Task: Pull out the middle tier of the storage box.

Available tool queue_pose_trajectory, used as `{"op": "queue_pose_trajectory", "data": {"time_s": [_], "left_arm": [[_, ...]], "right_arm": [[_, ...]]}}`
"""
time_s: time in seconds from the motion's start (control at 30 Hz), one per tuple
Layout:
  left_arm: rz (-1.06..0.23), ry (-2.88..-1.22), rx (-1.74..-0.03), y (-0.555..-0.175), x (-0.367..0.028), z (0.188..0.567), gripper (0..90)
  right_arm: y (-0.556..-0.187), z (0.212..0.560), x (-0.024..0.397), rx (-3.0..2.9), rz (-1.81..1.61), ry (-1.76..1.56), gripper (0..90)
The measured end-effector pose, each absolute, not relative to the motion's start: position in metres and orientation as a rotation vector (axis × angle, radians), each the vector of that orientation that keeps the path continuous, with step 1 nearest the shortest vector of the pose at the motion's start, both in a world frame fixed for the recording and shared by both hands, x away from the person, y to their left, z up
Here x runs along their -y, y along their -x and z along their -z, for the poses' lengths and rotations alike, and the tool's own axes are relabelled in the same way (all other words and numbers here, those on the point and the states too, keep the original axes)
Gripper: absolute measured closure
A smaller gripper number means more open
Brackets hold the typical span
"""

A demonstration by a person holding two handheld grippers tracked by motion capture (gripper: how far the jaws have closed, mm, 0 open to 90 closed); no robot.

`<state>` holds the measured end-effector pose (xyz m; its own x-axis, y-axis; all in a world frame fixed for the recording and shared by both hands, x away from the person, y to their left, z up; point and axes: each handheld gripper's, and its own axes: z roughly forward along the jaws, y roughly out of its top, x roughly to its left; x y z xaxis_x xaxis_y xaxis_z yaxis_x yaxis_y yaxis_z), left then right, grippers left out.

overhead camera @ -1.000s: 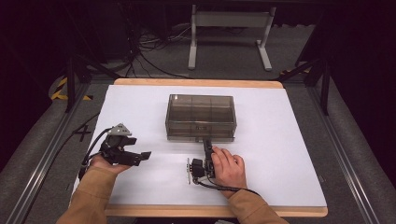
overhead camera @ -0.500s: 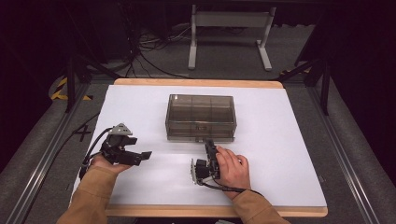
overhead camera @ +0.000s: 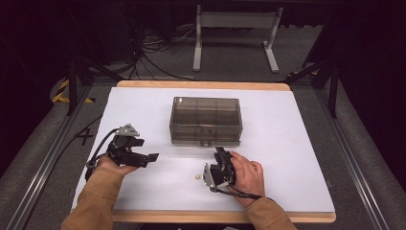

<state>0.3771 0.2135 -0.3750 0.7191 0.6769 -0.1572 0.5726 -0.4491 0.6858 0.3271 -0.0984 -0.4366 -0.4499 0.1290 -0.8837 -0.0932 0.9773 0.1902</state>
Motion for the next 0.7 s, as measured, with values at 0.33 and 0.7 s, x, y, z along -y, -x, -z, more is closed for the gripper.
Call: {"op": "queue_pose_trajectory", "data": {"time_s": [0.33, 0.7], "left_arm": [[-0.182, -2.162, -0.948, -0.377, -0.214, 0.374, 18.9], [-0.186, -2.156, -0.949, -0.376, -0.216, 0.373, 18.9]], "right_arm": [[-0.328, 0.421, 0.12, -2.137, -0.451, -0.103, 69.3], [-0.337, 0.411, 0.143, -2.27, -0.688, -0.222, 71.3]]}}
